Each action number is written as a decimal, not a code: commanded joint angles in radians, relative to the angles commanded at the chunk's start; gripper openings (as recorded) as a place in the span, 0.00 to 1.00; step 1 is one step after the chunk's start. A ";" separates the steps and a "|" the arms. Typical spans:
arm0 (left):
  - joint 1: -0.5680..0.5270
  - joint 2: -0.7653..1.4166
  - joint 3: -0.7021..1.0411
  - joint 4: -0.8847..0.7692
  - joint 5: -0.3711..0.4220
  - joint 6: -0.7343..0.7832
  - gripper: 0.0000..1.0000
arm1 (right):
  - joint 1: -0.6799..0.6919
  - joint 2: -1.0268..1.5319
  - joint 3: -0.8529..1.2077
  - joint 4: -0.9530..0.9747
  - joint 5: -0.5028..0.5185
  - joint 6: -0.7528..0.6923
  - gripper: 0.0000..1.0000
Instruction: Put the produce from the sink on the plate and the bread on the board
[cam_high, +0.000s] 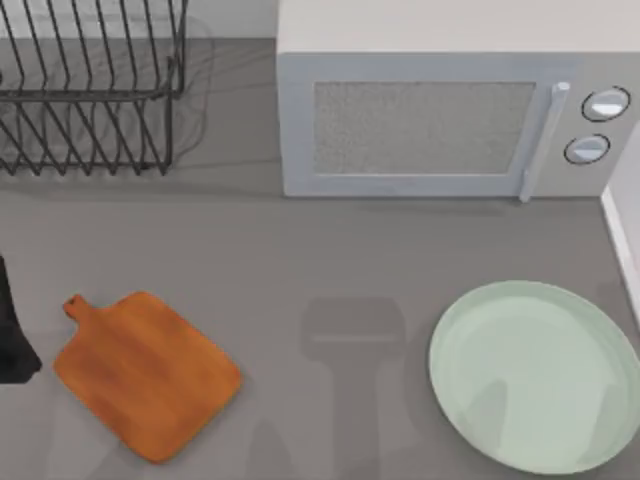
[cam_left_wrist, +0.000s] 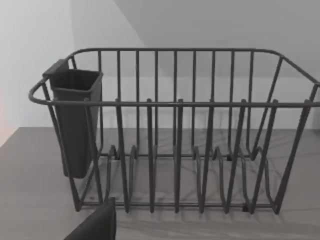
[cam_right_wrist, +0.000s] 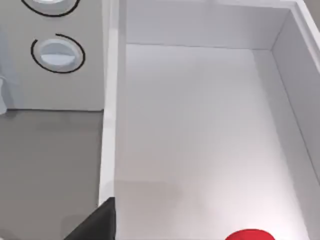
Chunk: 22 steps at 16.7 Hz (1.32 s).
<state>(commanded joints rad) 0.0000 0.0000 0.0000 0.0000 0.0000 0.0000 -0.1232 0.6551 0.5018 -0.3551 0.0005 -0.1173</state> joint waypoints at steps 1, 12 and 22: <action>0.000 0.000 0.000 0.000 0.000 0.000 1.00 | -0.018 0.103 0.072 -0.051 0.000 -0.017 1.00; 0.000 0.000 0.000 0.000 0.000 0.000 1.00 | -0.190 1.149 0.775 -0.548 0.001 -0.181 1.00; 0.000 0.000 0.000 0.000 0.000 0.000 1.00 | -0.216 1.324 0.898 -0.634 0.001 -0.209 1.00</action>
<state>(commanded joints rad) 0.0000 0.0000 0.0000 0.0000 0.0000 0.0000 -0.3387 1.9787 1.3993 -0.9896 0.0015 -0.3267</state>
